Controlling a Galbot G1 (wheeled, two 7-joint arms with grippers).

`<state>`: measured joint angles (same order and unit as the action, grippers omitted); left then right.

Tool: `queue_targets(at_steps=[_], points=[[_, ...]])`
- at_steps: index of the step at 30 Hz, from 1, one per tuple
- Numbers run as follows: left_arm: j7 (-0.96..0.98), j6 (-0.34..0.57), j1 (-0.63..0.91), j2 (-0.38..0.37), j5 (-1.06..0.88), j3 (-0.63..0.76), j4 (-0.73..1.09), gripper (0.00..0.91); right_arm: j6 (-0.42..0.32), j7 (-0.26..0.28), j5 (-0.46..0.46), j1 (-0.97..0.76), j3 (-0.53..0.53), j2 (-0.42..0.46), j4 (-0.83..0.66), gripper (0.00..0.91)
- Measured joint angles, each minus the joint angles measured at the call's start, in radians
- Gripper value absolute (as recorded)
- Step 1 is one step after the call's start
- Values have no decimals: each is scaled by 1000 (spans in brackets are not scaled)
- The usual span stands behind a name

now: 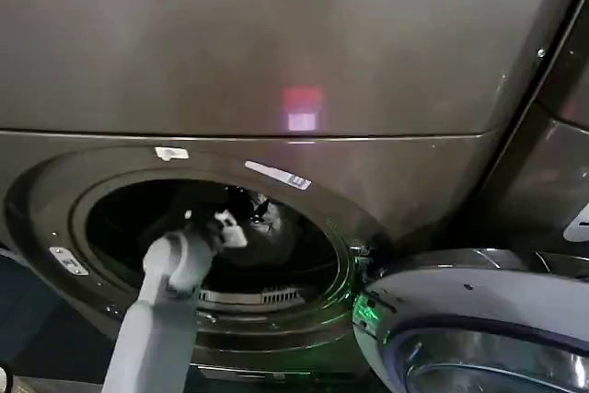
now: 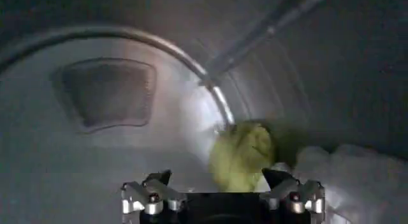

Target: Grasp the clothes from the dryer.

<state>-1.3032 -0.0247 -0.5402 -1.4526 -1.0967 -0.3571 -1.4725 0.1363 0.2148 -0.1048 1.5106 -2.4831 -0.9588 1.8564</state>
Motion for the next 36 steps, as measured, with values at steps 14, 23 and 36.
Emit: queue_targets(at_steps=[14,23,36], points=[[-32,-66,128,1,-34,12,218,907,-5,6,-2,8,11,-1,-3,907],[-38,-74,220,-15,-72,-18,361,907,-6,10,-7,15,11,0,-2,907],[-43,-80,330,-19,-72,-21,563,907,-7,12,-13,26,11,-7,4,907]])
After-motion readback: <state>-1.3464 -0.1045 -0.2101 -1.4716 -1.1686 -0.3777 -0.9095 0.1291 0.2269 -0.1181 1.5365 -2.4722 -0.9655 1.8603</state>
